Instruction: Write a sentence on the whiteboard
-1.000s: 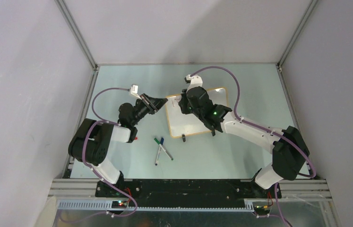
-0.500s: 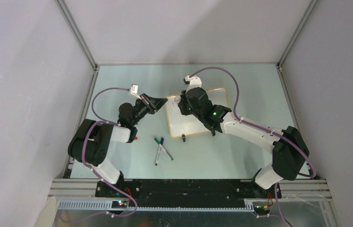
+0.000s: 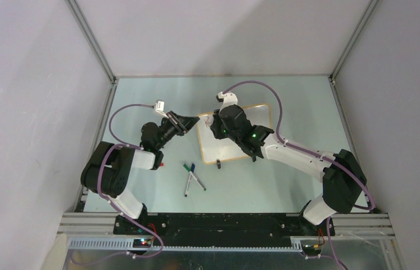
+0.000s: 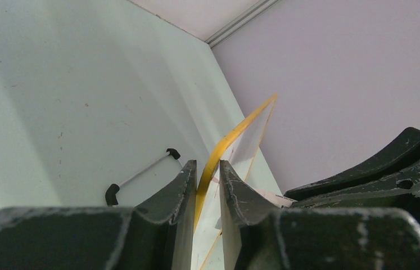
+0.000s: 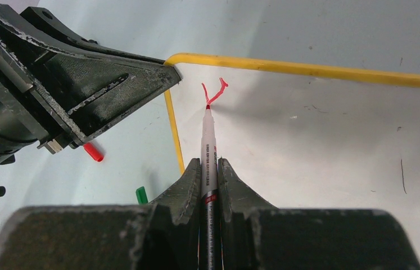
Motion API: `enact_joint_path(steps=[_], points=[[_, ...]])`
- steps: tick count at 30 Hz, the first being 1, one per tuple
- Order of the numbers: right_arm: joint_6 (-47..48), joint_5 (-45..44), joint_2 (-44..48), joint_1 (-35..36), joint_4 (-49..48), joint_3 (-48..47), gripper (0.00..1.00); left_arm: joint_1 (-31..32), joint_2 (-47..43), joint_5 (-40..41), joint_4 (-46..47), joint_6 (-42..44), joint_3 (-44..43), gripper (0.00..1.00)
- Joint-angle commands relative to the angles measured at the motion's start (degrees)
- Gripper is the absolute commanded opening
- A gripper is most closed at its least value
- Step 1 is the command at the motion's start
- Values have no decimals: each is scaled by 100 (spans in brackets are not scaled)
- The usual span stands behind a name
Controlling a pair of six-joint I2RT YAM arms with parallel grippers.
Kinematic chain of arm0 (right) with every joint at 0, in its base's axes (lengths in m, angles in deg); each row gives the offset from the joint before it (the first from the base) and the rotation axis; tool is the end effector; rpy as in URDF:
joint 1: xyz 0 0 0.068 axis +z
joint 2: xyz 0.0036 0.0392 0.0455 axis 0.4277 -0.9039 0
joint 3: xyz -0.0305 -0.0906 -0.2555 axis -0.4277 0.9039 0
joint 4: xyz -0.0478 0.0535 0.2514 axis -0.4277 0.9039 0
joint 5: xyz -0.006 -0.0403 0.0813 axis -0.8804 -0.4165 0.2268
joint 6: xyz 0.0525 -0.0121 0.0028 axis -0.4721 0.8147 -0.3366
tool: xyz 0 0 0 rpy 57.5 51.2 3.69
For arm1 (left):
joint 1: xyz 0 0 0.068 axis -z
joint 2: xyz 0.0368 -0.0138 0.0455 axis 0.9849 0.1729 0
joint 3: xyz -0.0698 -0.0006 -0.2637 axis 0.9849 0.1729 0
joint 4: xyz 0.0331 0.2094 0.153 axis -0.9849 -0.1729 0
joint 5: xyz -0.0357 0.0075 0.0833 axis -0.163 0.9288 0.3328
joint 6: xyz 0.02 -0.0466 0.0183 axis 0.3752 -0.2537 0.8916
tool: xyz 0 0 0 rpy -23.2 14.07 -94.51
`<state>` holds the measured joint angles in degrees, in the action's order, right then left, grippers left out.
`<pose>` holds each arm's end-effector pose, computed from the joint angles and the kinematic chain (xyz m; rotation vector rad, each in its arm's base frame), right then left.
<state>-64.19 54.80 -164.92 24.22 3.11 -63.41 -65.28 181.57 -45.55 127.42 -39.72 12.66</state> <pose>0.2432 0.2709 0.2967 -0.3283 2.0501 0.5129 0.2871 -0.0921 0.1862 -0.1670 1.6545 -1.2921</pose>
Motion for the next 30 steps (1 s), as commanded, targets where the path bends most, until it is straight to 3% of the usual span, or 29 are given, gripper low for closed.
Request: enact_joint_path(steps=[1,30], points=[[5,-196,-37,16,108,-202,0,34,-257,1,170,157,-54,24],[-120,-763,88,37,620,-202,0,30,-292,20,149,174,-37,24]])
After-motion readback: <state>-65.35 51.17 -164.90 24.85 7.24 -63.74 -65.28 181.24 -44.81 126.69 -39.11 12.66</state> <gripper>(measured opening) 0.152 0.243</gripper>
